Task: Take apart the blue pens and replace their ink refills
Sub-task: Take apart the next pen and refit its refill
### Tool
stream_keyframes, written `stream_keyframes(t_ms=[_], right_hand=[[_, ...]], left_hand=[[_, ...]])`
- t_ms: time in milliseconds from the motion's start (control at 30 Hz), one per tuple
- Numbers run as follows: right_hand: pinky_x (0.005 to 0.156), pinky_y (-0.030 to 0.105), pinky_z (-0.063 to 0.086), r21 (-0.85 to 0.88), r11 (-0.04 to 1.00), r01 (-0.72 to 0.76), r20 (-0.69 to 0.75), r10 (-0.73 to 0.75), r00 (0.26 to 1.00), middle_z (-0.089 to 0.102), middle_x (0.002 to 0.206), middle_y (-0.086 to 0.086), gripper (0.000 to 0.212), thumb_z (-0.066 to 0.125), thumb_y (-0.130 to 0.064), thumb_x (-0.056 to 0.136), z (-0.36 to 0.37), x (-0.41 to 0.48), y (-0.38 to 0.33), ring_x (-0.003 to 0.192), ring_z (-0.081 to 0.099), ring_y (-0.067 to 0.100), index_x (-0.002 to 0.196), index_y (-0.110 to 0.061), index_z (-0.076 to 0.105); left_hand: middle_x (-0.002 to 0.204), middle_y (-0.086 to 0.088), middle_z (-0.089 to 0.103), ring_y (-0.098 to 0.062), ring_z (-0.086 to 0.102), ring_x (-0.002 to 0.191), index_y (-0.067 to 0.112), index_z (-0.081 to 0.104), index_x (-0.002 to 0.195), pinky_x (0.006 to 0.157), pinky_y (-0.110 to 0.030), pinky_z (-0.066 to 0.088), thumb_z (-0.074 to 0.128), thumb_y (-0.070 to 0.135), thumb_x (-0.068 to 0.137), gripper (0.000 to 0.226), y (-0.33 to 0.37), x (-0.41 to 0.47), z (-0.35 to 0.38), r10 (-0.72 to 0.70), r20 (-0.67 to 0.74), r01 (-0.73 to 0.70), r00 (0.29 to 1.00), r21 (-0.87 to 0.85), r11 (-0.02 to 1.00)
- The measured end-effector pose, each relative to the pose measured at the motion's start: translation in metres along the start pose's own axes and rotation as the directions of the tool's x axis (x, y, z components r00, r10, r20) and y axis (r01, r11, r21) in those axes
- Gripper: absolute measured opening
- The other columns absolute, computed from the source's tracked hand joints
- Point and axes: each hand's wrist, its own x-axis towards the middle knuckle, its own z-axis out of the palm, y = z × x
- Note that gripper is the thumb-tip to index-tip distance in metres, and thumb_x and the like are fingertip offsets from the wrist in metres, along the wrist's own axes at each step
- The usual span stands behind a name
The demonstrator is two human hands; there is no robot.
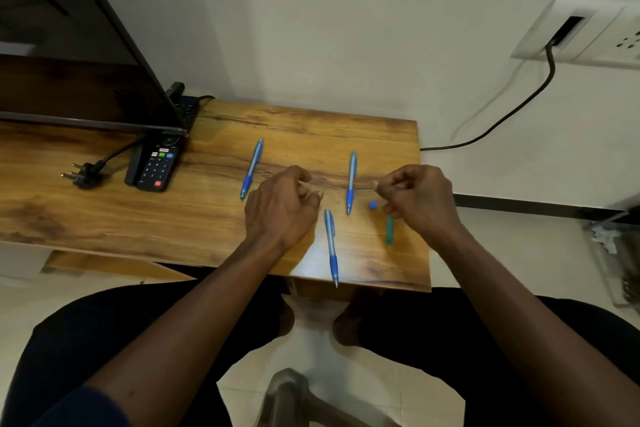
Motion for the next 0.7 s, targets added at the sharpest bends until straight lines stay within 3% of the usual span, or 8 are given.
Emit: stream_keyframes(t_ms=[167, 333, 467, 533, 700], right_hand=[[0.079, 0.039, 0.063, -0.131, 0.991, -0.041, -0.023, 0.038, 0.999, 0.074, 0.086, 0.001, 0.015, 0.083, -0.028, 0.087, -0.014, 0.002, 0.018, 0.081, 0.073, 0.017, 0.091, -0.018, 0.072], [0.073, 0.031, 0.055, -0.248, 0.965, -0.086, -0.002, 0.088, 0.996, 0.072, 0.089, -0.001, 0.020, 0.083, -0.033, 0.086, -0.009, 0.001, 0.029, 0.091, 0.069, 0.017, 0.084, -0.022, 0.067], [0.085, 0.040, 0.059, -0.333, 0.940, -0.077, -0.026, 0.072, 0.997, 0.070, 0.105, 0.000, 0.037, 0.083, -0.045, 0.083, 0.001, -0.003, 0.041, 0.102, 0.065, 0.022, 0.106, -0.020, 0.070], [0.086, 0.040, 0.058, -0.358, 0.932, -0.064, -0.042, 0.053, 0.998, 0.070, 0.108, 0.002, 0.045, 0.083, -0.050, 0.081, 0.004, -0.005, 0.045, 0.103, 0.065, 0.022, 0.112, -0.019, 0.068], [0.086, 0.040, 0.057, -0.386, 0.922, -0.026, -0.024, 0.018, 1.000, 0.070, 0.101, 0.001, 0.036, 0.084, -0.038, 0.083, 0.008, -0.007, 0.050, 0.099, 0.065, 0.021, 0.109, -0.021, 0.066]], left_hand=[[0.099, 0.014, 0.069, -0.012, 0.068, 0.094, 0.029, 0.066, 0.123, 0.085, -0.040, 0.056, 0.073, 0.040, 0.093, 0.033, 0.026, -0.001, 0.006, 0.102, 0.026, -0.101, 0.994, -0.017, 0.995], [0.105, 0.011, 0.073, -0.013, 0.069, 0.099, 0.030, 0.068, 0.122, 0.091, -0.041, 0.054, 0.074, 0.038, 0.092, 0.032, 0.040, -0.002, 0.024, 0.181, 0.098, -0.186, 0.979, 0.041, 0.982], [0.116, 0.009, 0.072, -0.017, 0.066, 0.110, 0.034, 0.067, 0.126, 0.092, -0.041, 0.036, 0.064, 0.043, 0.097, 0.031, 0.056, -0.002, 0.039, 0.261, 0.113, -0.279, 0.959, 0.194, 0.940], [0.118, 0.006, 0.071, -0.021, 0.064, 0.110, 0.035, 0.068, 0.125, 0.092, -0.042, 0.034, 0.061, 0.044, 0.097, 0.030, 0.066, -0.001, 0.044, 0.286, 0.125, -0.311, 0.950, 0.288, 0.906], [0.113, 0.005, 0.070, -0.022, 0.062, 0.107, 0.035, 0.072, 0.113, 0.088, -0.043, 0.030, 0.059, 0.041, 0.099, 0.021, 0.077, 0.002, 0.053, 0.289, 0.151, -0.326, 0.945, 0.420, 0.847]])
